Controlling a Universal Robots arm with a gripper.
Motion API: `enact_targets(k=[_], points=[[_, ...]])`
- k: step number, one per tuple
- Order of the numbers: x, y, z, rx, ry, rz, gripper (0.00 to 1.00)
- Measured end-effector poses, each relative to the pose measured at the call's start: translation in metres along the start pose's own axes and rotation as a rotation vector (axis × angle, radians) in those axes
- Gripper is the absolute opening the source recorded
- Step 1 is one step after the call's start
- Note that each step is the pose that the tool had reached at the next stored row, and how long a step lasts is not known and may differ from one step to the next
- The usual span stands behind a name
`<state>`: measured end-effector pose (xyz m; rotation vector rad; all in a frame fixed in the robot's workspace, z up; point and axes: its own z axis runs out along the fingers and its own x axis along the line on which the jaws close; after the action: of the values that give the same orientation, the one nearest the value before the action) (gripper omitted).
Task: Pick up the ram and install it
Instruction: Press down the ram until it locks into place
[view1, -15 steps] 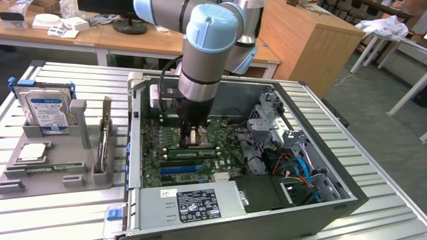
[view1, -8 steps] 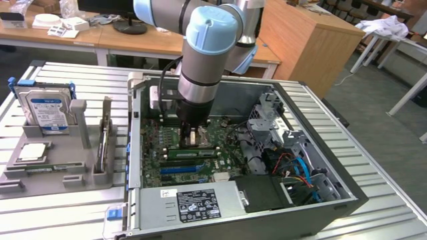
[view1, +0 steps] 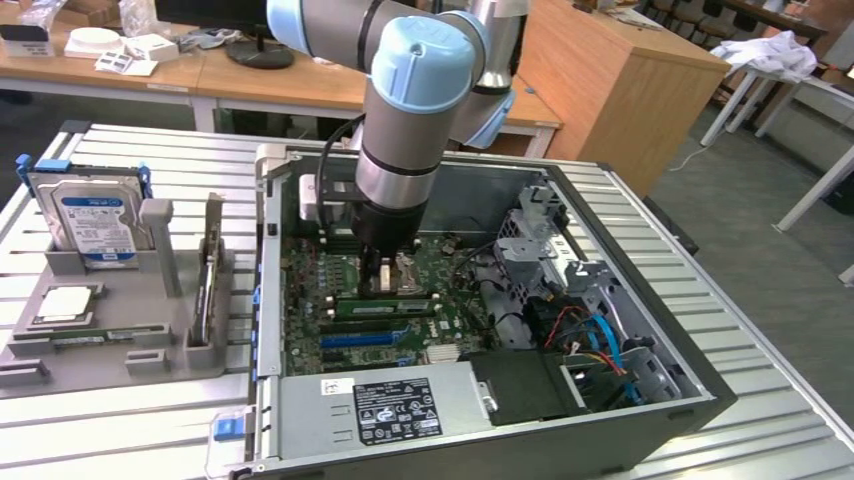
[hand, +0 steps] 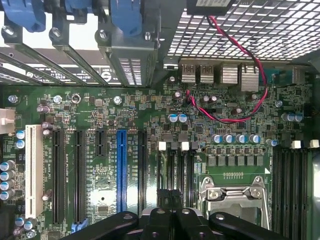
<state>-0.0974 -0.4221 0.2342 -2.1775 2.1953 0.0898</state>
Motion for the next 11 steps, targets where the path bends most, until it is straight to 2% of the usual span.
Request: enact_targets(k=[11], points=[[0.0003, -0.0001, 0.0049, 0.0001, -0.0003, 0.0, 0.11]])
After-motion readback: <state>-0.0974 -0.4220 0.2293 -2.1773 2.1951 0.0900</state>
